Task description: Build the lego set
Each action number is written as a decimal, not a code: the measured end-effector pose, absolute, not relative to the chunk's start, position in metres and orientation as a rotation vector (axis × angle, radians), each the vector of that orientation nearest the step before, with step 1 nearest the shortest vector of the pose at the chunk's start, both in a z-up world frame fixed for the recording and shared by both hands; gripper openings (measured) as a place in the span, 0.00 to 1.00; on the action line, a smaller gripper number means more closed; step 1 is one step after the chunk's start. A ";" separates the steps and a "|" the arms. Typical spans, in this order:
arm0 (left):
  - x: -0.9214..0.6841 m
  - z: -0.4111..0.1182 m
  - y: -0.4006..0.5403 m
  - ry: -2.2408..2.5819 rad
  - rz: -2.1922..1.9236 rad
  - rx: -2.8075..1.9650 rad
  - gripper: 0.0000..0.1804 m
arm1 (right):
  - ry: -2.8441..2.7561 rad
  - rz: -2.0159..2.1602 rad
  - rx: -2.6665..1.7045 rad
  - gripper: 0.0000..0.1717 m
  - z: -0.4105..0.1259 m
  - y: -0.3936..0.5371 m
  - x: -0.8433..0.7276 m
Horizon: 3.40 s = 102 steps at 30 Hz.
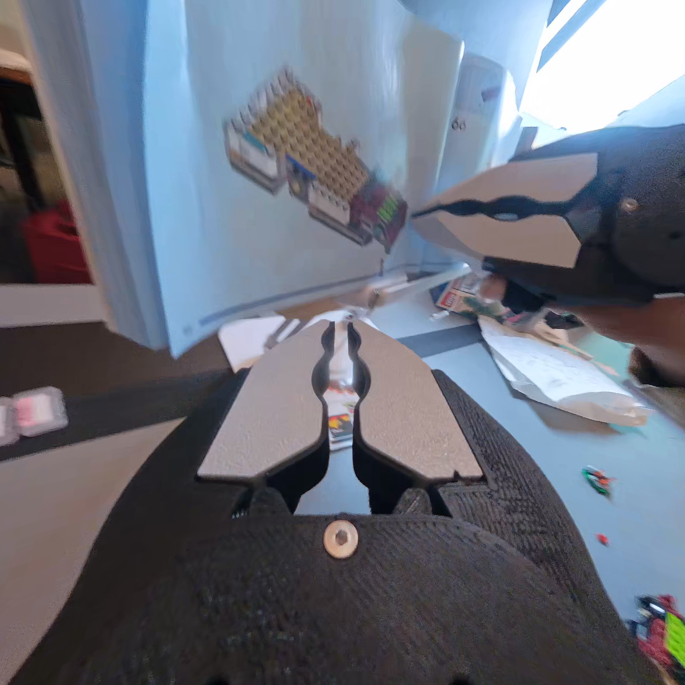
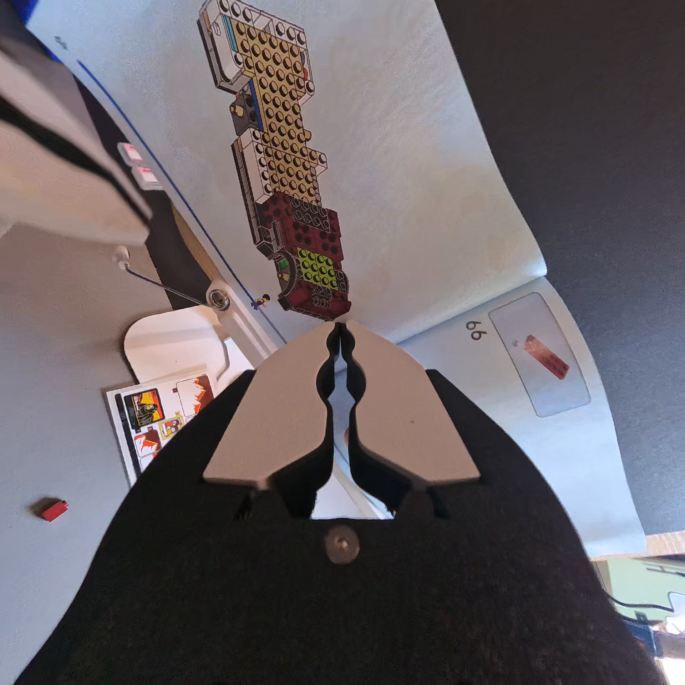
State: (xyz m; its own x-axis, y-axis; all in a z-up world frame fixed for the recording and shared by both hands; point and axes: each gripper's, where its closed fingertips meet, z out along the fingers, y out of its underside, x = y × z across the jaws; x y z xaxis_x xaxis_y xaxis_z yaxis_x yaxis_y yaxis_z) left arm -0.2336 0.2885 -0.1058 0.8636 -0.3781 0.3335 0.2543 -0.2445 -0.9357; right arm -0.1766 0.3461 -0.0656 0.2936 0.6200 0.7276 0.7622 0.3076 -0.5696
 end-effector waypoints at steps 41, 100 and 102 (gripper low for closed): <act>-0.145 -0.080 0.340 0.950 0.445 -1.714 0.00 | -1.247 0.391 -1.570 0.00 -0.093 0.346 -0.131; -0.234 -0.054 0.213 0.337 -0.105 -1.534 0.06 | -0.986 0.666 -1.474 0.38 -0.061 0.228 0.027; -0.230 -0.053 0.193 0.341 -0.105 -1.503 0.01 | -0.993 0.681 -1.478 0.35 -0.066 0.197 0.032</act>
